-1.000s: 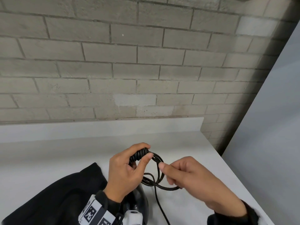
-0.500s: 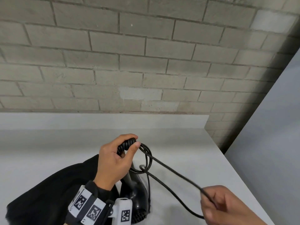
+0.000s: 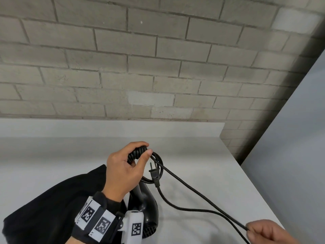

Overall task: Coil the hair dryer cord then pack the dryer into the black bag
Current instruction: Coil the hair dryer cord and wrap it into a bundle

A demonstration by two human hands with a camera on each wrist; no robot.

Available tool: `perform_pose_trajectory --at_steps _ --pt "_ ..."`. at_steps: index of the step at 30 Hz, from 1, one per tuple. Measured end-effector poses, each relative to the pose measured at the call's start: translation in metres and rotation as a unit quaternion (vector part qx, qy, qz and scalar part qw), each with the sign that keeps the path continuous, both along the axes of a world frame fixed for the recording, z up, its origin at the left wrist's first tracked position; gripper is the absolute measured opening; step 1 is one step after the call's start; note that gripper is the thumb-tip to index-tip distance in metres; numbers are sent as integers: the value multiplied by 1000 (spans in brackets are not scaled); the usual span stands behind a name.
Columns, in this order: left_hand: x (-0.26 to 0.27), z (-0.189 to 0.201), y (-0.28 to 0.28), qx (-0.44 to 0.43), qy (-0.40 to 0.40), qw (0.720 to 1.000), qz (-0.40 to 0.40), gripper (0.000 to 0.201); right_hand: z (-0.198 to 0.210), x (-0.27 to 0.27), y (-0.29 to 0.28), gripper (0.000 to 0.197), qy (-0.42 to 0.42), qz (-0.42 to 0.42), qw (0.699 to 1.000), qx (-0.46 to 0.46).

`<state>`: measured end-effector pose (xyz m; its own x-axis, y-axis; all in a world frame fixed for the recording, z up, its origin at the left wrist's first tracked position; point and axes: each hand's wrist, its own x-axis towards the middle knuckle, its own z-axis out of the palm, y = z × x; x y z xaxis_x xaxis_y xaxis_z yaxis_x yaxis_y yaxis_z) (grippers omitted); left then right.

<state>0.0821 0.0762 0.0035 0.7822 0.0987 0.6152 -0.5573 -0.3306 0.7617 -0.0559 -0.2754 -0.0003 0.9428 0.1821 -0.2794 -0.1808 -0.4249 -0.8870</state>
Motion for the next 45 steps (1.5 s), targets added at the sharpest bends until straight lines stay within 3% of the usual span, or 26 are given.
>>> perform_pose_trajectory --at_steps 3,4,8,10,12,14,16,18,24,26,28,31,34,39,45 --pt "-2 0 2 -4 1 1000 2 28 -6 -5 7 48 22 -178 971 159" --pt "-2 0 2 -2 1 1000 3 28 -8 -6 12 43 16 -219 960 171" --pt "-3 -1 -1 6 4 1000 10 30 -24 3 22 36 -90 -327 940 -32" --pt "-3 -1 -3 11 6 1000 14 31 -30 11 29 20 -138 -397 897 -133" --pt "-4 0 -4 13 7 1000 18 31 -36 19 39 34 -189 -425 865 -188" --pt "-4 0 -5 22 2 1000 21 31 -34 24 60 41 -282 -394 858 -172" --pt "-5 1 -6 27 -4 999 19 30 -20 26 91 27 -385 -307 858 -145" --pt "-6 2 -6 29 -8 999 13 29 -13 28 116 29 -439 -207 858 -168" --pt "-8 2 -10 57 -22 998 3 25 -8 44 164 46 -334 -13 905 -265" --pt "-7 2 -11 73 -26 997 10 24 -9 49 168 50 -344 29 892 -291" --pt "-6 2 -9 83 -26 996 20 24 3 55 169 44 -355 38 876 -324" --pt "-5 2 -3 86 -34 996 15 26 27 55 155 15 -465 32 836 -290" --pt "-6 2 -4 78 -57 995 -24 28 57 58 143 16 -530 55 807 -255" --pt "-10 3 -9 60 -103 986 -112 30 91 75 140 14 -526 61 829 -181" --pt "-11 6 -9 47 -124 976 -171 33 101 94 149 10 -516 36 851 -92"
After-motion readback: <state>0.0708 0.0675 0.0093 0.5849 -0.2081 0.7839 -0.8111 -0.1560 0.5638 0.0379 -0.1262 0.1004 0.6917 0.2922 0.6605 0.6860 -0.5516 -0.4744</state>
